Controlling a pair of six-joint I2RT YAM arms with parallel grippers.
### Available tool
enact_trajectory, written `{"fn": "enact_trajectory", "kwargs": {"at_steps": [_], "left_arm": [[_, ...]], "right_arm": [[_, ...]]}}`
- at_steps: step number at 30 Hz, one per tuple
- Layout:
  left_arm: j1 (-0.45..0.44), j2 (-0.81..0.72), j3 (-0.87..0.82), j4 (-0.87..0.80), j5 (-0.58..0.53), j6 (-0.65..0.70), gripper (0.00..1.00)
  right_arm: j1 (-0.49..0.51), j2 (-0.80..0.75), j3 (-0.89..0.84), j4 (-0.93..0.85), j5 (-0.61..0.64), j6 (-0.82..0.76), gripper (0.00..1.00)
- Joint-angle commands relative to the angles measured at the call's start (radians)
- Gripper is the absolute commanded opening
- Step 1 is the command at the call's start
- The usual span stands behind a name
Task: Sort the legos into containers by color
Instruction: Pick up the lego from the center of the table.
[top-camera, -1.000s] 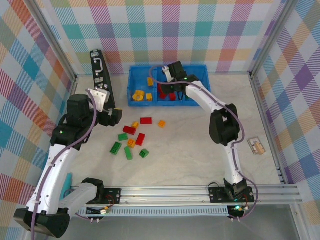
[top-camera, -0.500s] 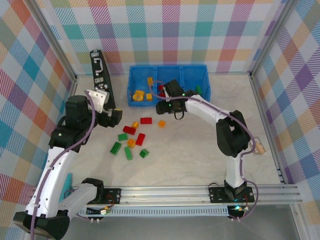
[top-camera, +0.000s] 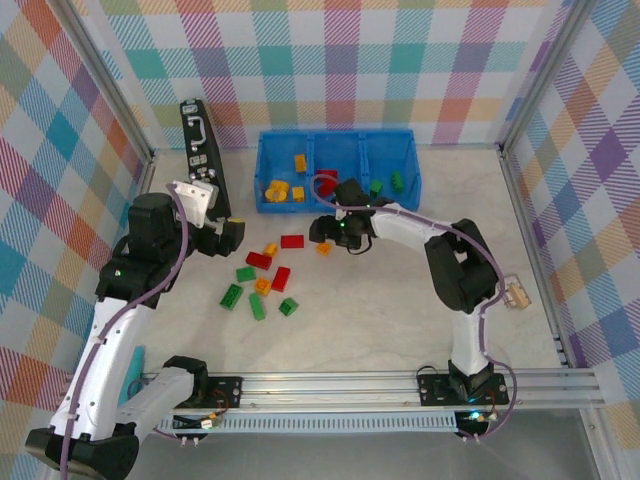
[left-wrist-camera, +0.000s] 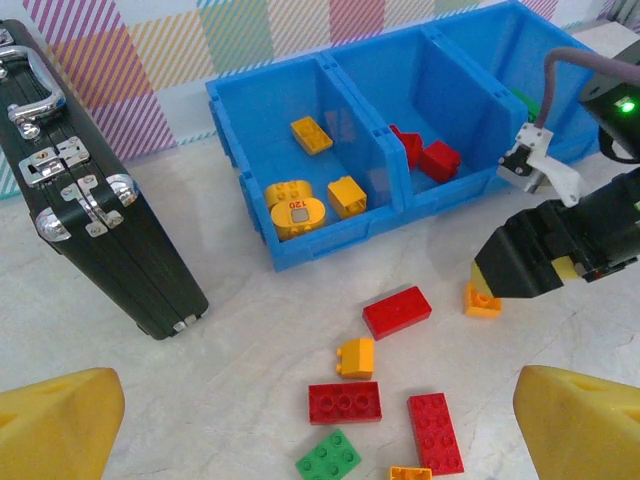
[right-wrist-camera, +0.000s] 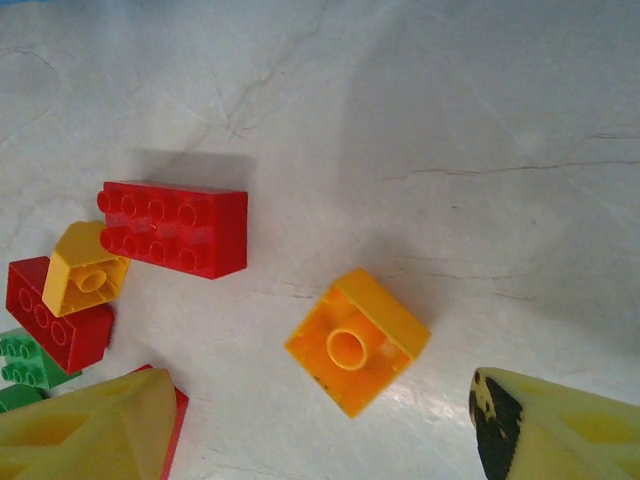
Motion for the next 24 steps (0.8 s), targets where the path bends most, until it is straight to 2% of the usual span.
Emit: {"fn": "enact_trajectory", "kwargs": {"at_steps": [1, 6, 8, 15, 24], "left_arm": [[0.016, -0.024, -0.018, 0.015, 0.017, 0.001, 1.00], [0.015, -0.026, -0.019, 0.017, 0.031, -0.003, 1.00], [0.015, -0.028, -0.019, 0.017, 0.028, -0.004, 1.00], [0.015, -0.032, -0.021, 0.018, 0.023, -0.004, 1.00], [0.015, -0.028, -0.022, 0.017, 0.017, -0.004, 1.00]], "right_arm": [[0.005, 0.053, 0.012, 0.028, -0.032, 0.044, 0.77], [0.008, 0.098, 0.031, 0.004, -0.017, 0.048, 0.78], [0.010, 0.110, 0.040, -0.008, -0.013, 0.042, 0.74], [0.032, 0.159, 0.104, -0.109, 0.063, -0.025, 0.54], [0.041, 0.201, 0.121, -0.160, 0.121, -0.082, 0.36]]}}
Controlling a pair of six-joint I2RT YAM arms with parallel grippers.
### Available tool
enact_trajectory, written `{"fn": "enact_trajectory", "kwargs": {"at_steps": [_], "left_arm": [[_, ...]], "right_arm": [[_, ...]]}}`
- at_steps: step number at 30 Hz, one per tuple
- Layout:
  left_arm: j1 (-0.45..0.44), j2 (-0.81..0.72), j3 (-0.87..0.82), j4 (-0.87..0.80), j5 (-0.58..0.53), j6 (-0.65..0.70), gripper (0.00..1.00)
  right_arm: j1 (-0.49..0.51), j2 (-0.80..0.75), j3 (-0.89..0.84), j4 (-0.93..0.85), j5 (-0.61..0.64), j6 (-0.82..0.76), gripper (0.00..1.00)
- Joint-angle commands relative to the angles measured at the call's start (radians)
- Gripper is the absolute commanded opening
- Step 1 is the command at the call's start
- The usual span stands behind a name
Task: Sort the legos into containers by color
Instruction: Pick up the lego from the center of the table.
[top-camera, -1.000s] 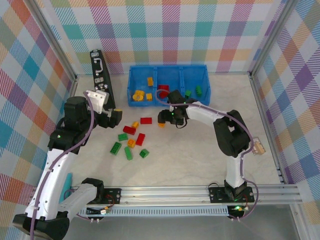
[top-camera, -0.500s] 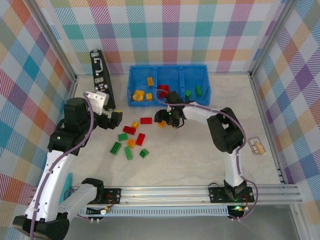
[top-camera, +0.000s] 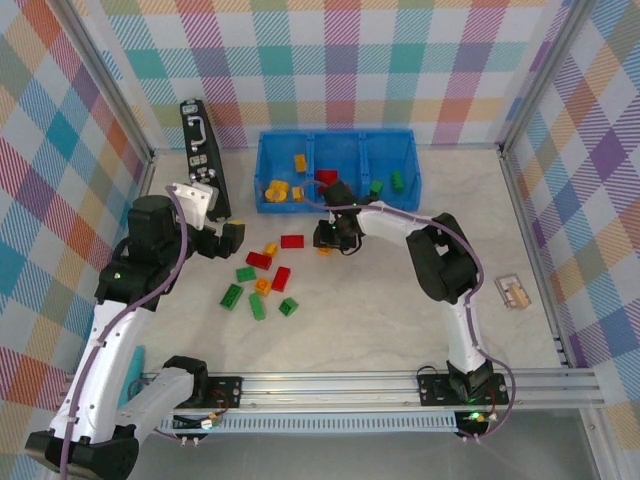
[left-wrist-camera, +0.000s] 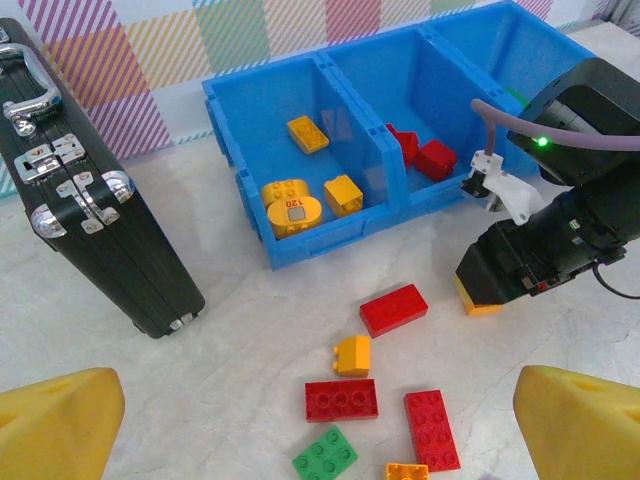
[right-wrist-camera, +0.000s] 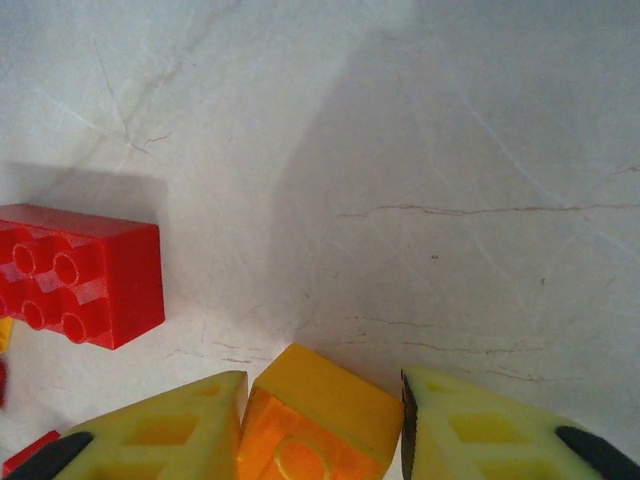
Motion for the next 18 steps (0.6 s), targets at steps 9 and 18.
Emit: {"fn": "enact_trajectory", "kwargs": {"at_steps": [9, 18], "left_arm": [[0.016, -0.012, -0.011, 0.015, 0.003, -0.002, 1.00], [0.016, -0.003, -0.010, 0.013, -0.007, -0.002, 1.00]], "right_arm": [[0.009, 0.021, 0.043, -0.120, 0.096, -0.129, 0.31], [-0.005, -0.007, 0.237, -0.193, 0.098, -0.197, 0.32]]}}
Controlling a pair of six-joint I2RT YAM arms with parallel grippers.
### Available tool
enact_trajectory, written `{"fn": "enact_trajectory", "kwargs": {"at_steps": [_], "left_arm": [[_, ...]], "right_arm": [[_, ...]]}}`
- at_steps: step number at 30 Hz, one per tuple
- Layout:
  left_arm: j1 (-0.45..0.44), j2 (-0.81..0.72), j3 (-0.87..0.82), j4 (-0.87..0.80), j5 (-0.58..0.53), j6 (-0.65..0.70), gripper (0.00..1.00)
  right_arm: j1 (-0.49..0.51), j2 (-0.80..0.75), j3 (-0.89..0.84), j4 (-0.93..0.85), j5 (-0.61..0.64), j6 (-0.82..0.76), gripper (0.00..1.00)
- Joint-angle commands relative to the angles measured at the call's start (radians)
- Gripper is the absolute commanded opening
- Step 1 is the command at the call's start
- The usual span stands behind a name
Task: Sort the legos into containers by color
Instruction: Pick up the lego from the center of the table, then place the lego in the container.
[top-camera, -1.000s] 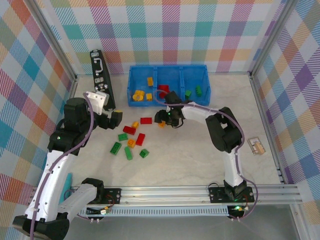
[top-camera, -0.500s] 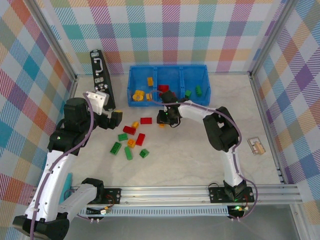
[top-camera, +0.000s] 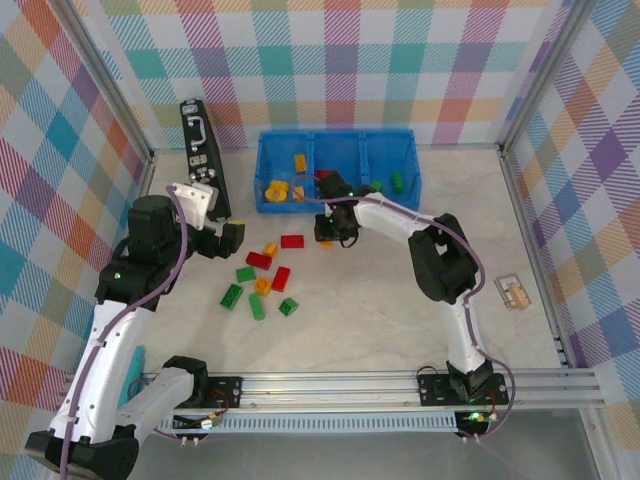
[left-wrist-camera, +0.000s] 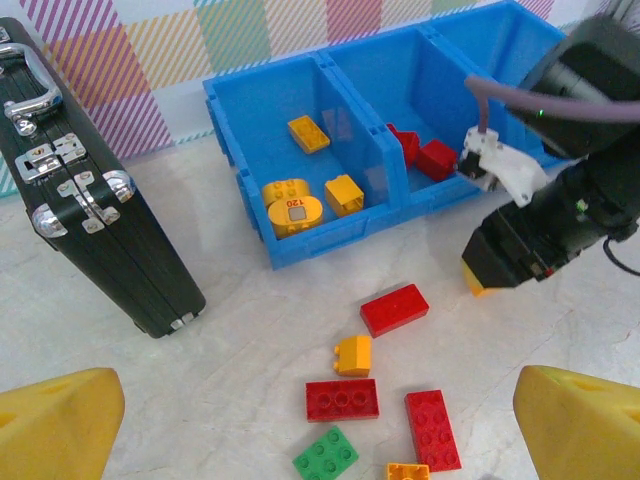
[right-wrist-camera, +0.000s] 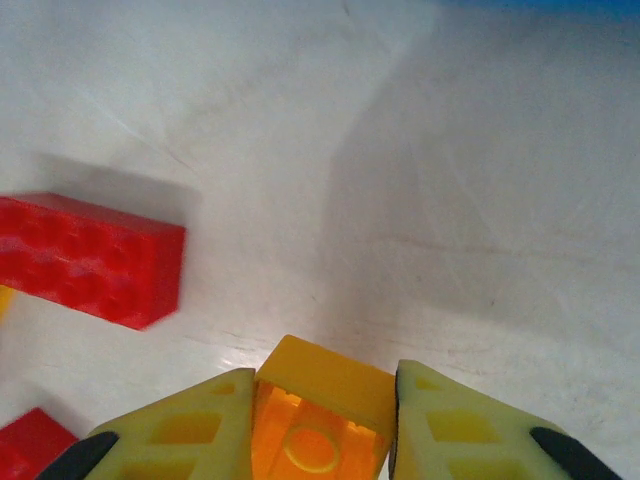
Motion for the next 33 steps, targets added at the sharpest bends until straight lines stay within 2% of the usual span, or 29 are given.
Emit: {"fn": "enact_trajectory", "kwargs": {"at_steps": [1, 9, 13, 16, 19, 29, 33], "left_arm": [[0.016, -0.002, -0.010, 0.015, -0.006, -0.002, 1.00], [0.016, -0.005, -0.001, 0.002, -0.034, 0.007, 1.00], [0.016, -0.004, -0.005, 0.007, -0.031, 0.007, 1.00], [0.016, 0.010, 0.005, 0.001, -0.020, 0.005, 1.00], [0.016, 0.024, 0.015, -0.007, -0.023, 0.007, 1.00], [0.016, 0.022, 0.019, -0.015, -0.056, 0.013, 1.00], [0.016, 0.026, 0.018, -0.016, -0.048, 0.013, 1.00]], "right_arm": [[-0.008, -0.004, 0.115, -0.044, 0.009, -0.059, 0.32], [-0.033, 0.124, 0.511, -0.072, 0.053, -0.182, 0.33], [-0.042, 0.234, 0.687, -0.005, 0.050, -0.236, 0.33], [-0.041, 0.235, 0.607, 0.222, 0.062, -0.291, 0.34], [-0.040, 0.273, 0.593, 0.361, 0.080, -0.356, 0.34], [-0.040, 0.417, 0.681, 0.410, 0.077, -0.447, 0.45], [-0.040, 0.438, 0.696, 0.387, 0.095, -0.461, 0.54]]}}
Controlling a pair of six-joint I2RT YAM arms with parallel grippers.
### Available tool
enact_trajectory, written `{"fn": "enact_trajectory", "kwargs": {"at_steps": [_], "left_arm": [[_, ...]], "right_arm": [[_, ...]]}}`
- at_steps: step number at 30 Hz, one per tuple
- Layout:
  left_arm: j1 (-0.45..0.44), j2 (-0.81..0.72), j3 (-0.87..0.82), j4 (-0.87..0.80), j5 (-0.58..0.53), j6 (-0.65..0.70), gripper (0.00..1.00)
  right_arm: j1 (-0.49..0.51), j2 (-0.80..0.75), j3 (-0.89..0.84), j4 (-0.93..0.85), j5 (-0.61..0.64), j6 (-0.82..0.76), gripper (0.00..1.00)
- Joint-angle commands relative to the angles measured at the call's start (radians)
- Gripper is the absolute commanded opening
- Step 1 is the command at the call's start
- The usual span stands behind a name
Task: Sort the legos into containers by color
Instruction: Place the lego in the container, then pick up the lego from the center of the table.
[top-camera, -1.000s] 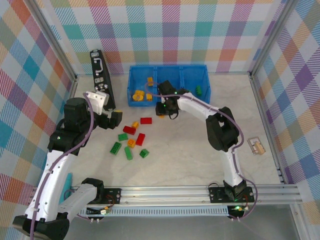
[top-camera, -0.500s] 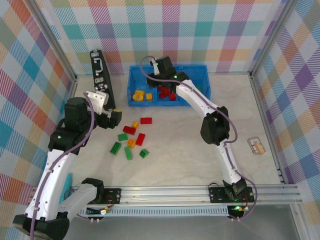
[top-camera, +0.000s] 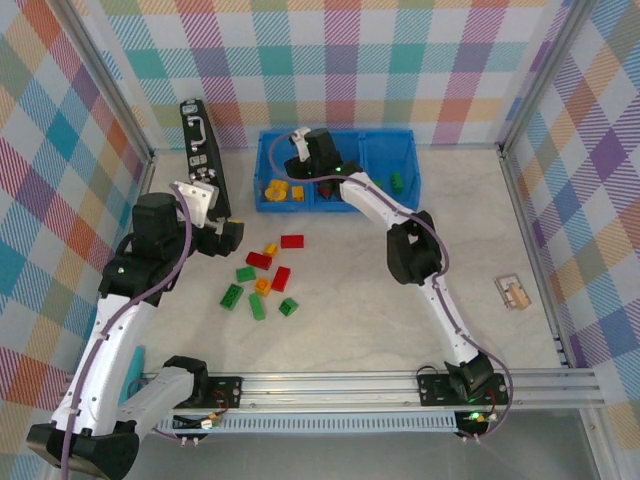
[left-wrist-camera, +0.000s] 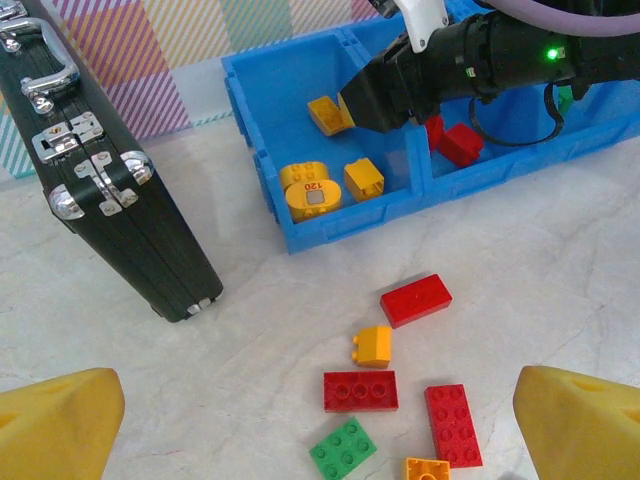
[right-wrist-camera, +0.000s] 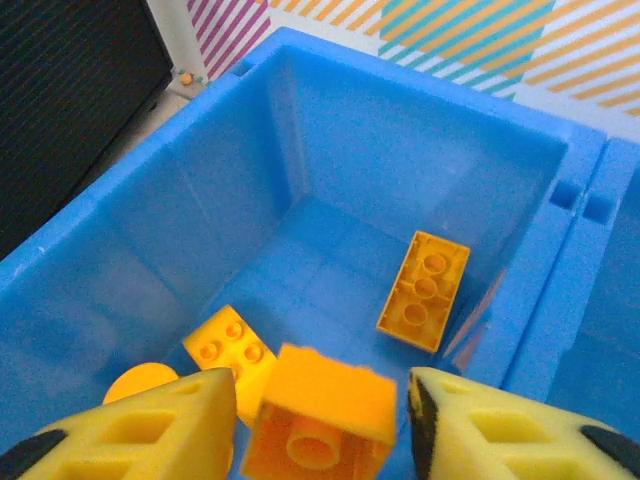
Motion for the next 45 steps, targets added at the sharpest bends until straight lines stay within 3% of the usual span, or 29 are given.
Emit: {"fn": "enact_trajectory", "kwargs": {"at_steps": [1, 4, 9, 14, 16, 20, 23, 24, 27, 30, 36, 40, 45], "left_arm": [[0.015, -0.003, 0.018, -0.012, -0.002, 0.012, 1.00], [0.015, -0.008, 0.013, -0.009, -0.004, 0.011, 1.00], [0.015, -0.013, 0.010, -0.007, -0.013, 0.008, 1.00], [0.015, -0.028, 0.007, -0.004, -0.019, 0.007, 1.00], [0.015, -0.027, 0.010, -0.003, -0.020, 0.003, 1.00], [0.015, -0.029, 0.009, 0.003, -0.018, -0.004, 1.00], [0.015, -0.026, -0.002, 0.017, -0.017, -0.017, 1.00], [0.015, -0.019, -0.001, 0.017, -0.008, -0.022, 1.00], [0.014, 0.010, 0.013, 0.017, -0.004, -0.058, 1.00], [0.006, 0.057, 0.035, 0.006, -0.006, -0.106, 1.00], [-0.077, 0.186, 0.116, -0.043, -0.049, -0.204, 1.00], [-0.141, 0.292, 0.132, -0.015, -0.089, -0.307, 1.00], [-0.246, 0.473, 0.146, 0.005, -0.244, -0.408, 1.00]], "right_arm": [[0.004, 0.026, 0.030, 0.006, 0.007, -0.034, 0.59], [0.003, -0.008, -0.004, 0.007, -0.005, -0.048, 0.67], [0.006, -0.109, -0.070, -0.011, -0.008, -0.071, 0.66], [0.036, -0.262, -0.159, -0.083, 0.052, -0.039, 0.74], [0.054, -0.327, -0.218, -0.116, 0.104, 0.021, 0.77], [0.059, -0.394, -0.295, -0.231, 0.047, 0.225, 0.82], [0.067, -0.466, -0.456, -0.203, 0.002, 0.308, 0.88], [0.070, -0.499, -0.525, -0.181, -0.011, 0.315, 0.98], [0.072, -0.618, -0.703, -0.136, -0.017, 0.268, 0.99], [0.072, -0.782, -0.876, -0.115, 0.055, 0.145, 0.99], [0.062, -1.130, -1.131, -0.113, 0.355, -0.024, 0.99], [0.029, -1.260, -1.139, -0.265, 0.361, 0.005, 0.99], [0.029, -1.268, -0.935, -0.647, 0.254, 0.095, 0.99]]}}
